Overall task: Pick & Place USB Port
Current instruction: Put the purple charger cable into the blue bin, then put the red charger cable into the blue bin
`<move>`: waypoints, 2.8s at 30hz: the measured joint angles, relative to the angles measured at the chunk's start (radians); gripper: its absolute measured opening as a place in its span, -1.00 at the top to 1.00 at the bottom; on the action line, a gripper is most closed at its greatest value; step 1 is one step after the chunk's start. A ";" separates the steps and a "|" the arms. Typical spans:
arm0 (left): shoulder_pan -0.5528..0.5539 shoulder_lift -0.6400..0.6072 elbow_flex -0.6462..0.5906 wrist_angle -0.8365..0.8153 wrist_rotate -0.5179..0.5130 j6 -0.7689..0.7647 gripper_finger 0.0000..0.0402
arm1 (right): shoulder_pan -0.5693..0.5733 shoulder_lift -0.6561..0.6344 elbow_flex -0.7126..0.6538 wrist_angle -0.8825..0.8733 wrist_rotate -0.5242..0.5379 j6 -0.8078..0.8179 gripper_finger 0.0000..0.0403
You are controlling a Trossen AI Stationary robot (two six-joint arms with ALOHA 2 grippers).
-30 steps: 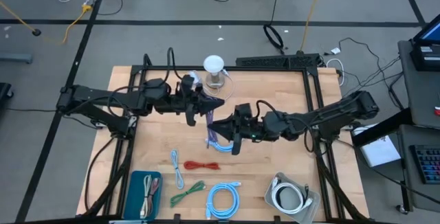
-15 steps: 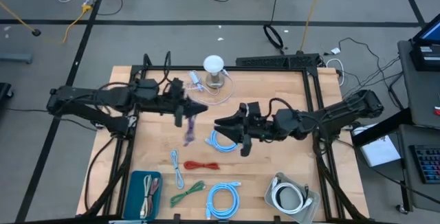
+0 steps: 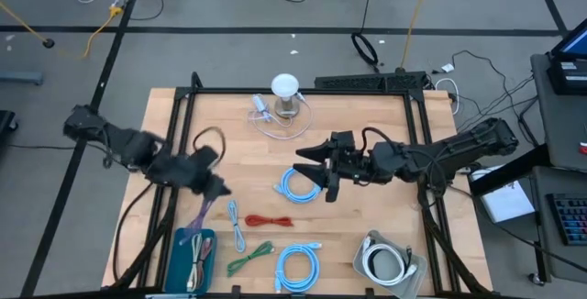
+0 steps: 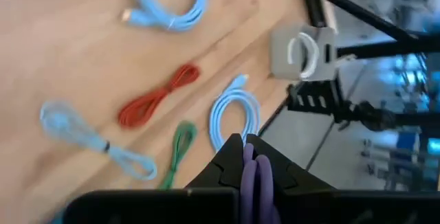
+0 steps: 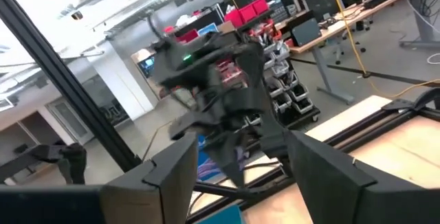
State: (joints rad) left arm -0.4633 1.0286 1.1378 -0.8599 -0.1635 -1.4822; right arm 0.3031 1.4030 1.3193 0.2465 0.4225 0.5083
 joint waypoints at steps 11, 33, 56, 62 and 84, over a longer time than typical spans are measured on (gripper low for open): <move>-0.429 0.173 0.000 -0.327 -0.131 -0.652 0.97 | -0.001 0.001 0.000 -0.018 -0.004 -0.020 -0.07; -0.574 0.533 -0.009 -0.127 -0.009 -0.843 0.97 | -0.010 0.001 -0.002 -0.021 -0.005 -0.023 -0.07; -0.585 0.536 -0.155 -0.042 -0.010 -0.848 0.94 | 0.006 0.001 -0.002 -0.020 -0.006 0.000 -0.07; -0.586 0.510 -0.155 -0.088 -0.011 -0.830 0.87 | 0.005 0.001 -0.002 -0.018 -0.005 0.003 -0.07; -0.586 0.370 -0.155 -0.193 -0.101 -0.822 0.39 | -0.001 0.001 -0.002 -0.015 -0.004 0.008 -0.07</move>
State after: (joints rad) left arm -1.0496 1.3987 0.9829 -1.0532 -0.2648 -2.3042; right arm 0.3023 1.4044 1.3174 0.2314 0.4187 0.5160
